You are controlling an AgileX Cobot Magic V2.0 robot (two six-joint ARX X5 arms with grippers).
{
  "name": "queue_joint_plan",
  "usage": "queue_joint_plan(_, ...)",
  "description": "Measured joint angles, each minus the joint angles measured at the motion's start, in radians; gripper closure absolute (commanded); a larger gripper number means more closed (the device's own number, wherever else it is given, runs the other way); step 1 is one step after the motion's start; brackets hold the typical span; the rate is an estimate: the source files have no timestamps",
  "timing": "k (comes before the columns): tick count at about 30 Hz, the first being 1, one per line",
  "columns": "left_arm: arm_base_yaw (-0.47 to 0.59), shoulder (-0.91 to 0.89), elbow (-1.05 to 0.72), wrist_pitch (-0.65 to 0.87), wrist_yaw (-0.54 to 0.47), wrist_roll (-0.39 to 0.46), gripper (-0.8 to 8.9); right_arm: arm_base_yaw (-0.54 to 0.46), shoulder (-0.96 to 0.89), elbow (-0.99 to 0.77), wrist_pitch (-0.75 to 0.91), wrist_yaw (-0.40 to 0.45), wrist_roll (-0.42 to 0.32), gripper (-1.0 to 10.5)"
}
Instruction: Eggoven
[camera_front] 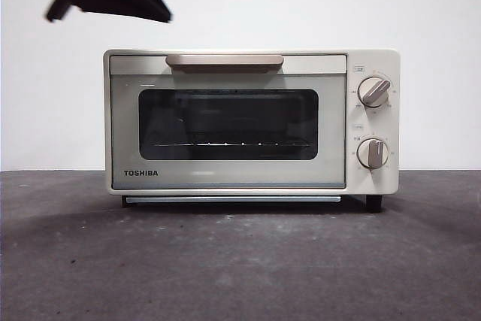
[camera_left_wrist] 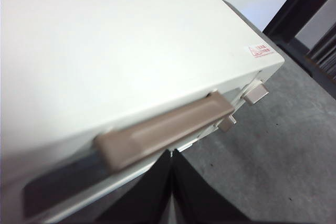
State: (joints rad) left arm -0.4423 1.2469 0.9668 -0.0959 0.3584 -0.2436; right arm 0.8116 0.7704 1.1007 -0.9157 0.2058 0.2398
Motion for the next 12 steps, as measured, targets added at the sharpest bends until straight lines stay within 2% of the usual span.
queue_joint_plan(12, -0.089, 0.214, 0.132, 0.009, -0.122, 0.077, 8.06, 0.0, -0.083, 0.0, -0.02, 0.007, 0.0, 9.4)
